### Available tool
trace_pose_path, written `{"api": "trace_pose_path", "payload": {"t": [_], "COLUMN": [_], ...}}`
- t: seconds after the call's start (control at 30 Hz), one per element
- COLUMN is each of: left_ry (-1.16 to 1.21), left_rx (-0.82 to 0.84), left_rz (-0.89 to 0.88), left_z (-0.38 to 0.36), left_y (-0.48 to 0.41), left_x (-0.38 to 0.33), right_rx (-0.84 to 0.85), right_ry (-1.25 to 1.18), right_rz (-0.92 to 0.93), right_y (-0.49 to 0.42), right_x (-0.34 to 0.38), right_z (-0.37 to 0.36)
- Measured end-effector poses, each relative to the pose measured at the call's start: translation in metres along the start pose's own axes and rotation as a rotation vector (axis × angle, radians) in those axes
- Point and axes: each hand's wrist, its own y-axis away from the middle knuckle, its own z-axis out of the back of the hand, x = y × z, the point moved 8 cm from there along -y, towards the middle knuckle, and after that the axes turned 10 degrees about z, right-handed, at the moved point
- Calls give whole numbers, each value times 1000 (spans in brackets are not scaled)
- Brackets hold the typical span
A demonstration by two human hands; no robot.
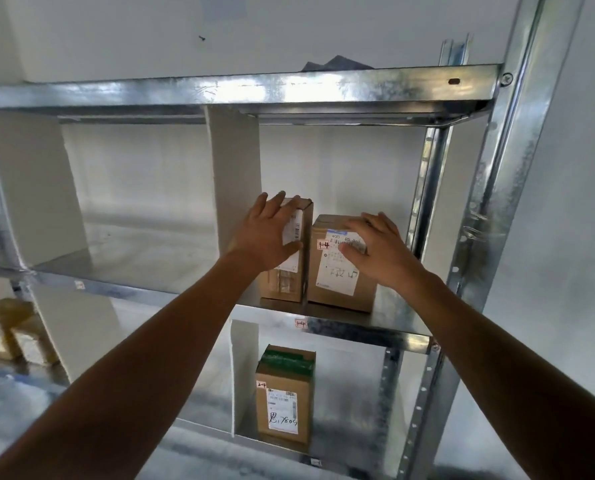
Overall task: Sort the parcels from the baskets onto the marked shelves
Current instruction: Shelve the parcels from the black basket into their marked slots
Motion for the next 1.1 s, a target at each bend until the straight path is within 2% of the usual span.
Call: {"api": "trace_pose_path", "payload": {"t": [0.1, 0.23, 0.3, 0.57, 0.77, 0.9, 1.1], "left_ry": [-20, -59, -100, -287, -408, -443, -411], "left_rx": [-86, -297, -322, -205, -143, -169, -110], "left_rz": [-4, 0, 80, 519, 843, 1017, 1327], "left_z": [23, 71, 90, 133, 164, 184, 218], "left_y": [17, 66, 91, 230, 386, 491, 665], "left_x": [-6, 1, 20, 148, 235, 279, 353], "right_rx": [-8, -182, -189, 20, 313, 434, 601], "right_ry": [61, 125, 85, -278, -381, -414, -416], "right_rz": [0, 205, 306, 508, 676, 737, 845], "right_y": [-1, 2, 2, -7, 37, 81, 151], "right_x": [10, 63, 100, 246, 407, 505, 655], "right_z": [8, 25, 16, -100, -199, -250, -325]}}
